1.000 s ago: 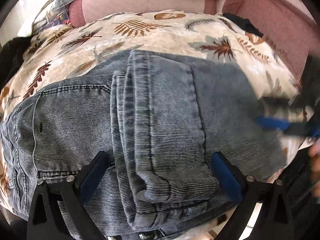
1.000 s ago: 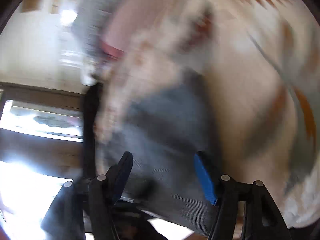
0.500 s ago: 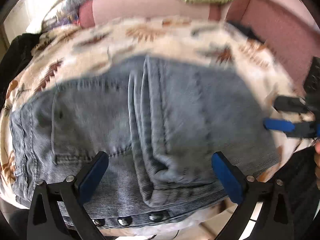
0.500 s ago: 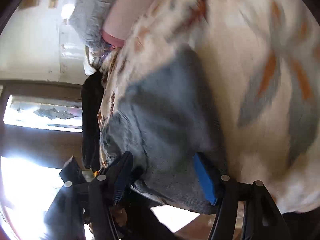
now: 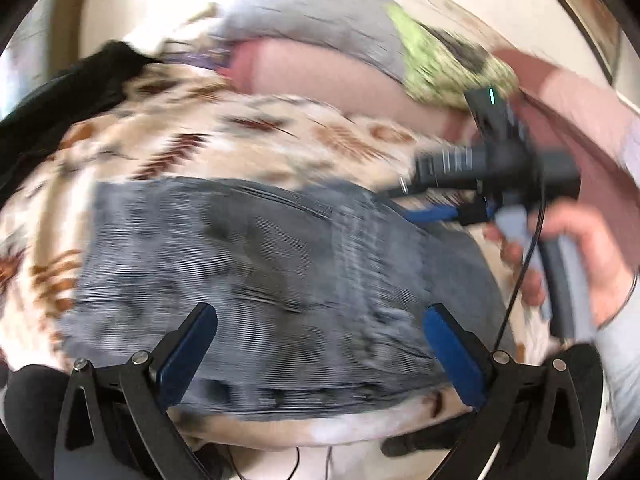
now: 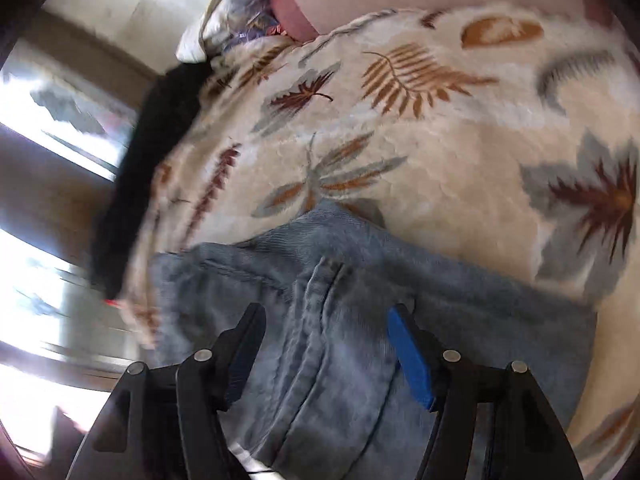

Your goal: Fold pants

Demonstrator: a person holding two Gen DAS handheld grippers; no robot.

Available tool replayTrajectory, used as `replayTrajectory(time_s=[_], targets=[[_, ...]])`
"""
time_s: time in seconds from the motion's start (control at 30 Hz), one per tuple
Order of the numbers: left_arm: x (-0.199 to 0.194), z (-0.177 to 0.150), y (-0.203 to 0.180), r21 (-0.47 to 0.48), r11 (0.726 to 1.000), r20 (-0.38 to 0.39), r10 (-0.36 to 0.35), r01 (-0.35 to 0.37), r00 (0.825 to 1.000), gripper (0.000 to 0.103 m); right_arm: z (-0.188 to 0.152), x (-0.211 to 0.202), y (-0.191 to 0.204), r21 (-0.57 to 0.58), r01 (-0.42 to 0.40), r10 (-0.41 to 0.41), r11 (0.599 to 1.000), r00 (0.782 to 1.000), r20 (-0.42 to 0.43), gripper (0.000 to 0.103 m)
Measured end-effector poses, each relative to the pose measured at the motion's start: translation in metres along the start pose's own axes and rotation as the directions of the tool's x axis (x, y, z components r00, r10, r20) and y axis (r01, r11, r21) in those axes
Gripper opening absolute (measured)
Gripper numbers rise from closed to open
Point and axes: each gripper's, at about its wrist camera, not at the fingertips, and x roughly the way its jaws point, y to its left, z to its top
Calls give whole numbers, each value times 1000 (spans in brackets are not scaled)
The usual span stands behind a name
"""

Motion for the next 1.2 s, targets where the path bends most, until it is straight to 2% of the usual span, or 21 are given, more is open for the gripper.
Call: replayTrajectory(time_s=[0.07,0.1,0.17,0.23,0.3,0.33,0.37,0.43,0.5,0.53,0.57,0.6,0.7,0.77,0.83,0.9,0.93,1.0,1.07,1.13,1.2], targets=[[-4,2,21,-56,998,7,7,-6,1000,102,0,14,5,-27,74,-74,997,997,-15,66],[-7,2,28,-78,997,18,10,-9,1000,102,-2,9,7,-37,100,-100,994,995,5,66],[-14,4,46,-125,992,45,29,-23,999,102,-17,-17,26,-106,92,-84,990,993,81,66],[-16,6,59,-157,987,68,41,-30,997,102,-47,-44,47,-175,77,-53,982,989,139,66],[-13,9,71,-186,982,78,50,-35,996,102,-77,-56,60,-229,85,-48,970,986,160,66],[-11,11,76,-196,980,77,53,-36,996,102,-95,-56,67,-260,82,-44,962,988,147,63],[-14,10,81,-204,978,79,54,-37,995,102,-106,-51,72,-288,93,-59,953,990,125,50],[-15,9,86,-211,977,73,45,-29,996,102,-127,-33,80,-357,145,-121,923,989,89,36],[-17,9,84,-202,979,75,36,-20,997,102,-135,-16,78,-377,175,-157,909,984,79,30],[-18,8,83,-193,981,74,34,-19,997,102,-134,-11,77,-366,178,-156,913,984,88,28],[-20,8,81,-180,984,74,30,-16,997,102,-131,-7,76,-355,166,-144,920,986,87,19],[-21,7,80,-173,985,76,32,-18,997,102,-130,-7,74,-346,148,-129,926,989,77,16],[-22,4,79,-170,985,70,39,-26,997,102,-130,-17,71,-332,86,-71,939,996,58,12],[-23,4,80,-177,984,68,44,-31,997,102,-136,-36,77,-347,51,-24,936,996,82,12],[-24,5,78,-170,985,72,51,-38,996,102,-143,-44,79,-362,21,5,932,997,71,12],[-23,10,72,-156,987,78,51,-38,996,102,-151,-22,68,-358,49,-40,932,999,34,15],[-21,14,66,-139,990,75,39,-28,996,102,-153,-13,59,-333,35,-29,942,999,25,17],[-20,22,54,-108,994,75,16,-8,997,102,-158,-16,53,-316,1,21,949,998,66,21],[-19,33,38,-75,997,83,-11,17,996,102,-163,-23,47,-281,-98,123,955,990,72,55],[-13,44,22,-50,998,78,-41,45,996,102,-172,-31,46,-278,-115,150,954,983,108,63],[-1,57,0,-13,998,54,-67,67,996,102,-179,-42,41,-255,-129,168,958,976,140,63]])
